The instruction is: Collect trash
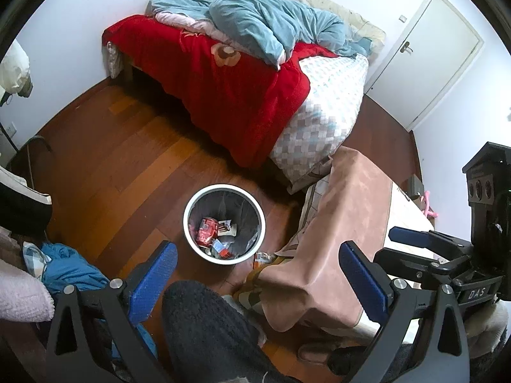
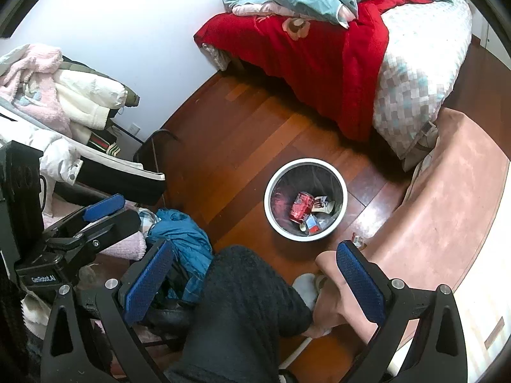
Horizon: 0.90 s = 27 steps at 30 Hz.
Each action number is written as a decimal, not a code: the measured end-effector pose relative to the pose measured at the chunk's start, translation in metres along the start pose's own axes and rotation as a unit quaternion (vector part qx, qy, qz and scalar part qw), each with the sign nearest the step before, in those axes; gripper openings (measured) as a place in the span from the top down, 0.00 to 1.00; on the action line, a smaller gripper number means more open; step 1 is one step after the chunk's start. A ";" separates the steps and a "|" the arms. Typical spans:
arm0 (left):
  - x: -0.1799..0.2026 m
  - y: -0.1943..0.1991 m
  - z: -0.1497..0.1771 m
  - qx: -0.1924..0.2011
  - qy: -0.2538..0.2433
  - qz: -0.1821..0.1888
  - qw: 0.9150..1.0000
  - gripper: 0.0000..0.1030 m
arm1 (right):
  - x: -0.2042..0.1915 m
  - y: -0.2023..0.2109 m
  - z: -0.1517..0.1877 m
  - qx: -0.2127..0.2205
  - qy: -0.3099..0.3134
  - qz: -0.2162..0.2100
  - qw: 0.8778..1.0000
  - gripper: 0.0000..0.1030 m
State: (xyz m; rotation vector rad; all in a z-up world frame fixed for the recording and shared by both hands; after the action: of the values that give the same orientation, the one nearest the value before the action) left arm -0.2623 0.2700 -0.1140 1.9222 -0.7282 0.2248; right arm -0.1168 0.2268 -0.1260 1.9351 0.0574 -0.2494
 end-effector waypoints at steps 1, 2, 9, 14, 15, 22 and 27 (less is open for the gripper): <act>0.000 0.000 0.000 0.000 0.000 0.000 1.000 0.00 | 0.000 -0.001 0.000 -0.001 0.000 0.000 1.000 0.00; 0.000 0.000 0.001 -0.001 0.000 0.000 1.000 0.00 | 0.001 -0.001 0.001 -0.001 -0.001 0.000 1.000 0.00; 0.003 0.000 0.001 0.002 0.000 0.003 1.000 0.00 | 0.001 -0.001 0.002 -0.003 0.000 -0.002 1.000 0.00; 0.002 0.000 0.000 0.001 -0.001 0.005 1.000 0.00 | 0.000 -0.002 0.002 -0.003 0.001 -0.002 1.000 0.00; 0.002 0.000 0.000 0.001 -0.001 0.004 1.000 0.00 | -0.001 -0.002 0.002 -0.003 0.000 -0.002 1.000 0.00; -0.001 0.001 0.000 0.001 0.001 0.003 1.000 0.00 | -0.003 -0.003 0.002 -0.006 0.004 -0.004 1.000 0.00; -0.002 0.002 0.001 0.003 0.003 0.002 1.000 0.00 | -0.006 -0.004 0.002 -0.006 0.007 -0.006 1.000 0.00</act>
State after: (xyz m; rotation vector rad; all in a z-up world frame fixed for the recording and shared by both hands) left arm -0.2656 0.2691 -0.1141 1.9254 -0.7290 0.2360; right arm -0.1239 0.2273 -0.1288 1.9257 0.0789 -0.2423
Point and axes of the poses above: each gripper's, at about its wrist camera, not at the fingertips, and y roughly against the way its jaws point, x to its right, z to its underside, the point moved 4 cm from there along -y, roughly the way its jaws point, and after that the axes turned 12 degrees about z, right-handed, at the moved point
